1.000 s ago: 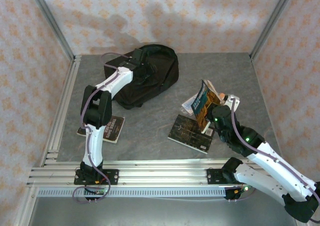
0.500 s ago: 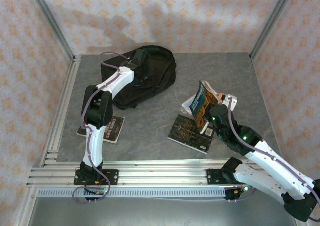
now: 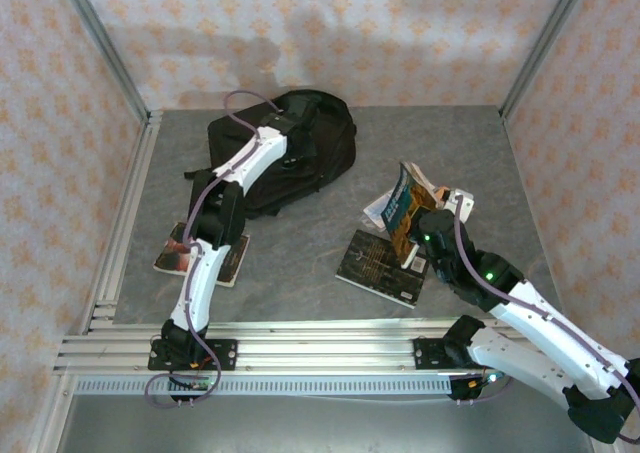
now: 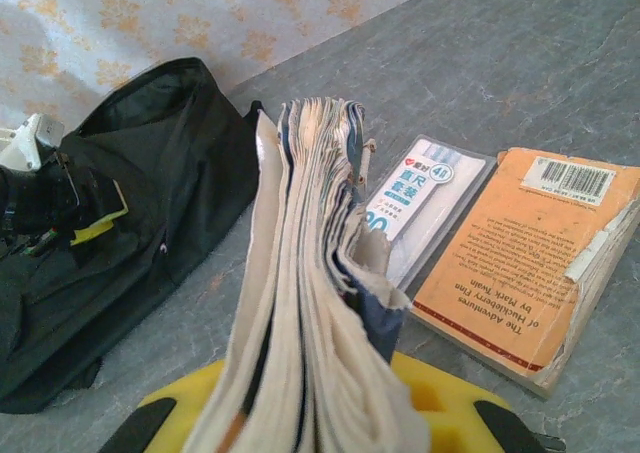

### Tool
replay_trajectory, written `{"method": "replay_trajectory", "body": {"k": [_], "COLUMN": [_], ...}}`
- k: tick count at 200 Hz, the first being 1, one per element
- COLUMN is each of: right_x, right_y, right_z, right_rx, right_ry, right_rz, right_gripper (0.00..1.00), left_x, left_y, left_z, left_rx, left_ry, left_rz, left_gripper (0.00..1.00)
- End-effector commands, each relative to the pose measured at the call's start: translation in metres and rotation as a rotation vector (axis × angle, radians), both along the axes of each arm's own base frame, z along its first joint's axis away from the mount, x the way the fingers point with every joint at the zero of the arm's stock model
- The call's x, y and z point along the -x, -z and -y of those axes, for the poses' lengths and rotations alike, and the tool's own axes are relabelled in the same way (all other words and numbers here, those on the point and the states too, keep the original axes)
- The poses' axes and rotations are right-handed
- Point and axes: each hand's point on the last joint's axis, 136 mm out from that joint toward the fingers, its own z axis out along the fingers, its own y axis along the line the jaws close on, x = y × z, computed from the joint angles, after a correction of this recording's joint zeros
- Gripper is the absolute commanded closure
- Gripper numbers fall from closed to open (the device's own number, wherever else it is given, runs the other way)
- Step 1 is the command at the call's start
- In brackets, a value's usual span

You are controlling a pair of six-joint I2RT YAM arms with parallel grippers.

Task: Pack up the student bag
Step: Move the student bag to the center of the table.

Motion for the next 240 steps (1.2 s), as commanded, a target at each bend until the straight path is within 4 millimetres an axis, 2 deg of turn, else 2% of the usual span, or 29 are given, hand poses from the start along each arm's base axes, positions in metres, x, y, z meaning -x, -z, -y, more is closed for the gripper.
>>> {"method": "replay_trajectory", "body": {"k": [1,22,38,55,68,83,87,91,103,112,121,132,149,154,157,188,215,240], "right_x": [-0.006,-0.008,-0.010,-0.012,-0.013,-0.015,-0.015,-0.016,-0.017,-0.018,-0.020,-0.021,-0.023,-0.024,-0.024,-0.025,-0.024,-0.022], "right_y": [-0.035,-0.043,-0.048,-0.052,-0.054,-0.055,-0.055,-0.056,-0.056,-0.057,-0.057,-0.057,-0.056,-0.055,-0.054,-0.051,-0.051,-0.052], "right_z": [0.010,0.011,0.011,0.012,0.014,0.015,0.016,0.015,0.015,0.014,0.011,0.009,0.004,0.003,0.003,0.001,0.004,0.010], "right_rx": [-0.001,0.014,0.027,0.044,0.061,0.079,0.084,0.088,0.093,0.094,0.093,0.092,0.094,0.096,0.097,0.101,0.112,0.128], "right_ry": [0.050,0.054,0.055,0.061,0.068,0.077,0.078,0.079,0.077,0.072,0.064,0.055,0.037,0.035,0.032,0.032,0.039,0.058], "right_rz": [0.098,0.111,0.123,0.130,0.132,0.131,0.130,0.131,0.129,0.130,0.130,0.126,0.114,0.110,0.108,0.095,0.090,0.091], "right_gripper": [1.00,1.00,1.00,1.00,1.00,1.00,1.00,1.00,1.00,1.00,1.00,1.00,1.00,1.00,1.00,1.00,1.00,1.00], "left_x": [0.049,0.074,0.092,0.110,0.120,0.126,0.127,0.128,0.128,0.127,0.125,0.122,0.117,0.116,0.114,0.109,0.120,0.131], "left_y": [0.016,0.008,-0.007,-0.018,-0.036,-0.055,-0.054,-0.067,-0.077,-0.081,-0.086,-0.090,-0.100,-0.108,-0.101,-0.110,-0.101,-0.095], "left_z": [0.023,0.027,0.022,0.008,-0.004,-0.021,-0.025,-0.030,-0.037,-0.039,-0.039,-0.032,-0.010,-0.003,0.003,0.057,0.104,0.131], "left_rx": [-0.133,-0.186,-0.190,-0.207,-0.222,-0.241,-0.248,-0.243,-0.244,-0.247,-0.246,-0.220,-0.179,-0.172,-0.177,-0.155,-0.136,-0.131], "left_ry": [0.216,0.311,0.352,0.371,0.357,0.315,0.303,0.289,0.264,0.257,0.249,0.248,0.270,0.279,0.287,0.364,0.489,0.575], "left_rz": [-0.145,-0.163,-0.154,-0.143,-0.105,-0.060,-0.061,-0.031,-0.010,-0.002,0.004,0.008,0.031,0.046,0.032,0.046,0.025,0.012], "left_gripper": [0.83,0.90,0.96,1.00,1.00,1.00,1.00,1.00,1.00,0.92,0.77,0.63,0.51,0.51,0.50,0.43,0.36,0.29]}}
